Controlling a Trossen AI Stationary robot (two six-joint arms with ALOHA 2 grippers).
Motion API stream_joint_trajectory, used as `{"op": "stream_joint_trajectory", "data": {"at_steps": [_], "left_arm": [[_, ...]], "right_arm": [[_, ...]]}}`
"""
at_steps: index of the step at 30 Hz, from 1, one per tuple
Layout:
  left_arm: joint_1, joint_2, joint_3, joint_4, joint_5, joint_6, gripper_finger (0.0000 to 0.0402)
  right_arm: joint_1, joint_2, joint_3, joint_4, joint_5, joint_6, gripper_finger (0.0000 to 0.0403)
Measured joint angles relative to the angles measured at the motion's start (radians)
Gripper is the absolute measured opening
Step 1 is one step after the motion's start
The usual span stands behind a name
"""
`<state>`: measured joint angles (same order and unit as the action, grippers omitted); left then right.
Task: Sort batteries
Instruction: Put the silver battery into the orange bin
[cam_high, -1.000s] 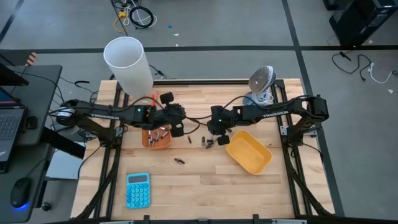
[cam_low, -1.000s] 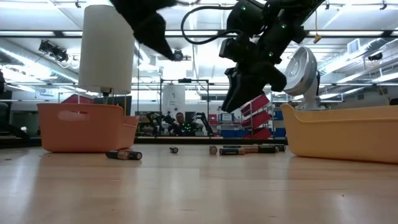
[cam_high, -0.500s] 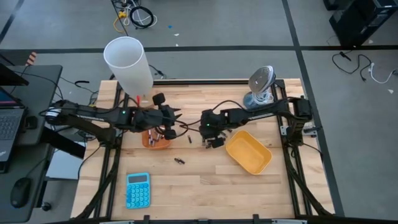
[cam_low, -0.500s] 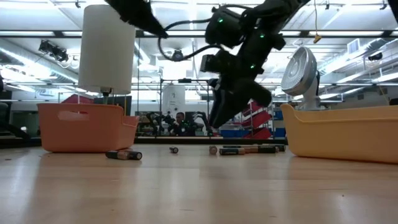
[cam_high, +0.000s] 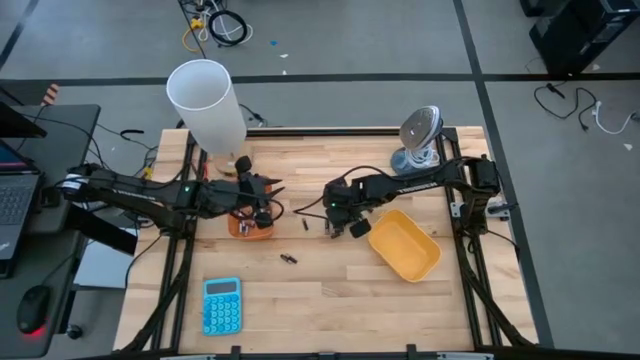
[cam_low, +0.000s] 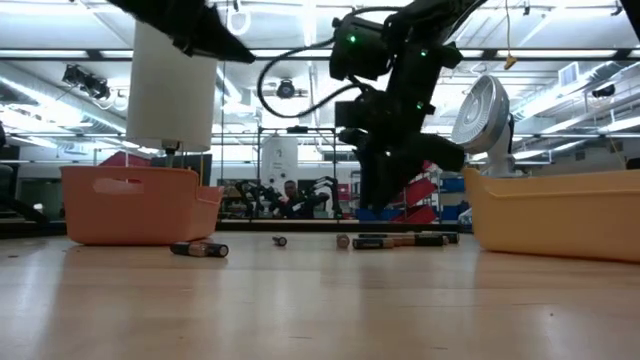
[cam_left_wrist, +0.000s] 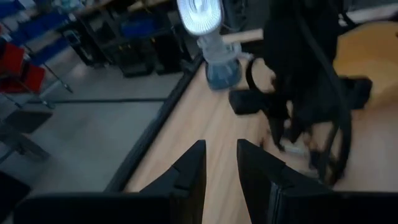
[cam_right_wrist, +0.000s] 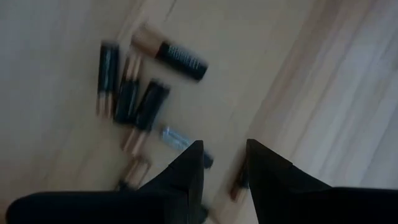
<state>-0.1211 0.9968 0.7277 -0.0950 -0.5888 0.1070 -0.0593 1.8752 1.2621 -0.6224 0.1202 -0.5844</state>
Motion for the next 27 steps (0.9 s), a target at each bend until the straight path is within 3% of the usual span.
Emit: {"op": "stream_joint_trajectory", "data": {"at_steps": [27], "left_arm": [[-0.051,0.007,-0.013,-0.002,-0.001,-0.066,0.0092]], "right_arm": [[-0.008,0.005,-0.002,0.002,-0.069,-0.153,0.0106]]}}
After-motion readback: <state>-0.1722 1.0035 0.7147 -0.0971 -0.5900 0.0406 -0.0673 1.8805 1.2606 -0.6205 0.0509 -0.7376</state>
